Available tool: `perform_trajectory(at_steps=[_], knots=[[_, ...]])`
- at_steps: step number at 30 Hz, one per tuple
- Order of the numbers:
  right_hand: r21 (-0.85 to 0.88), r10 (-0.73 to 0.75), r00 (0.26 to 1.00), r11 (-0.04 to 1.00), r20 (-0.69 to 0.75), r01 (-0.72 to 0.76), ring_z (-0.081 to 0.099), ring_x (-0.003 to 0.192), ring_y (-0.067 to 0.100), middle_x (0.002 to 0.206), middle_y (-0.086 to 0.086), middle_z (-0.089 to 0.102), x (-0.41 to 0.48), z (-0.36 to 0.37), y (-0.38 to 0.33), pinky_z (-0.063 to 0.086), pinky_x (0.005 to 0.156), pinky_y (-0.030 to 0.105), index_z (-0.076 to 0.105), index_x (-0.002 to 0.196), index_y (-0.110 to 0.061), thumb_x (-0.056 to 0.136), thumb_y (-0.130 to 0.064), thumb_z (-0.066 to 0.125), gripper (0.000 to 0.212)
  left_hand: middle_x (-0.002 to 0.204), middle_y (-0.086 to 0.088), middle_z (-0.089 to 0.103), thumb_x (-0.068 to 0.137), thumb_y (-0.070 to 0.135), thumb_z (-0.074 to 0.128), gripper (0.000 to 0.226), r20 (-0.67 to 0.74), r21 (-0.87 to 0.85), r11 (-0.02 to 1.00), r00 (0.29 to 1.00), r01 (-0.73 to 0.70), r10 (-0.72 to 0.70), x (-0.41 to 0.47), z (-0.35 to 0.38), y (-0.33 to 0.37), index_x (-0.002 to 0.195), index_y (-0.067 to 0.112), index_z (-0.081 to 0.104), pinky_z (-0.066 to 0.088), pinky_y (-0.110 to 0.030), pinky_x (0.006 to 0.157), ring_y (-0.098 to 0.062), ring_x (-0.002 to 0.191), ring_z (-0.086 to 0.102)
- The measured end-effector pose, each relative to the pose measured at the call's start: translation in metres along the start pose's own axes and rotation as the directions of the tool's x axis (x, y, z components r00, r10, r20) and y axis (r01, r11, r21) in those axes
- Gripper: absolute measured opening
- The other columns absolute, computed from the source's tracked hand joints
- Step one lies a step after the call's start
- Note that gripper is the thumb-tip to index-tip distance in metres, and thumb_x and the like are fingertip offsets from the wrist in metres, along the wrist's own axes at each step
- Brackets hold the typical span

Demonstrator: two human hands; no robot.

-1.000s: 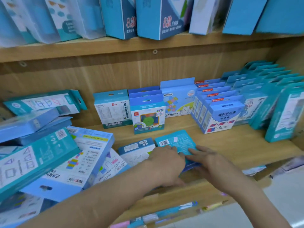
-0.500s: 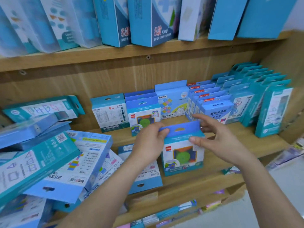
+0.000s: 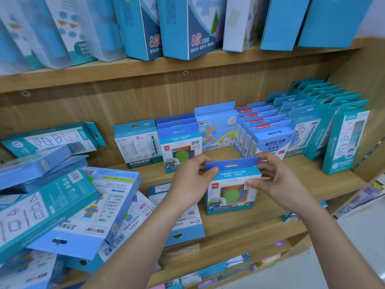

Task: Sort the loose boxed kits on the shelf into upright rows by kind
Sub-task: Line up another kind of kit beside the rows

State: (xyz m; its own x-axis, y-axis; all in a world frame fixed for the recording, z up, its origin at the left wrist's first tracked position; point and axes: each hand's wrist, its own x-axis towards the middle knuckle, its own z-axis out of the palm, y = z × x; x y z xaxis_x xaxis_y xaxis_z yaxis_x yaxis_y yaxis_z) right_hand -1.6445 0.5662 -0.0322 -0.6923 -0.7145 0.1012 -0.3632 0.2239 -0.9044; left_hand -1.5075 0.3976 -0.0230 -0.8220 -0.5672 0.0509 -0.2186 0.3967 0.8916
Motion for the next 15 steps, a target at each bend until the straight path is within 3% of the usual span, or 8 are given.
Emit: perform_trajectory(at_steps=[4, 11, 15], knots=[[-0.036, -0.018, 1.000, 0.999, 0.020, 0.019, 0.064, 0.083, -0.003, 0.086, -0.010, 0.071, 0.003, -0.001, -0.003, 0.050, 0.071, 0.013, 0.049, 0.097, -0.033, 0.072, -0.005, 0.079, 0.048, 0.100, 0.012, 0.070, 0.075, 0.027, 0.079, 0.032, 0.108, 0.006, 1.000, 0.994, 0.021, -0.022, -0.008, 0.003, -0.005, 0.101, 0.032, 0.062, 0.054, -0.037, 0.087, -0.003, 0.093, 0.065], [0.018, -0.133, 0.989, 0.991, -0.064, 0.134, 0.062, 0.081, -0.006, 0.089, -0.008, 0.066, 0.022, 0.012, -0.028, 0.048, 0.071, 0.009, 0.049, 0.095, -0.034, 0.070, 0.001, 0.079, 0.052, 0.098, 0.012, 0.068, 0.077, 0.020, 0.077, 0.032, -0.078, 0.191, 0.981, 0.995, -0.045, 0.061, 0.005, -0.020, 0.015, 0.105, 0.024, 0.061, 0.052, -0.032, 0.085, -0.008, 0.093, 0.062], [0.091, -0.212, 0.976, 0.972, -0.048, 0.216, 0.061, 0.084, -0.010, 0.092, -0.012, 0.064, 0.051, 0.031, -0.048, 0.047, 0.072, 0.007, 0.049, 0.099, -0.035, 0.073, 0.002, 0.076, 0.053, 0.095, 0.010, 0.069, 0.077, 0.016, 0.077, 0.032, -0.213, 0.190, 0.982, 0.976, -0.007, 0.048, 0.016, -0.048, 0.020, 0.105, 0.023, 0.062, 0.052, -0.032, 0.084, -0.010, 0.090, 0.063]])
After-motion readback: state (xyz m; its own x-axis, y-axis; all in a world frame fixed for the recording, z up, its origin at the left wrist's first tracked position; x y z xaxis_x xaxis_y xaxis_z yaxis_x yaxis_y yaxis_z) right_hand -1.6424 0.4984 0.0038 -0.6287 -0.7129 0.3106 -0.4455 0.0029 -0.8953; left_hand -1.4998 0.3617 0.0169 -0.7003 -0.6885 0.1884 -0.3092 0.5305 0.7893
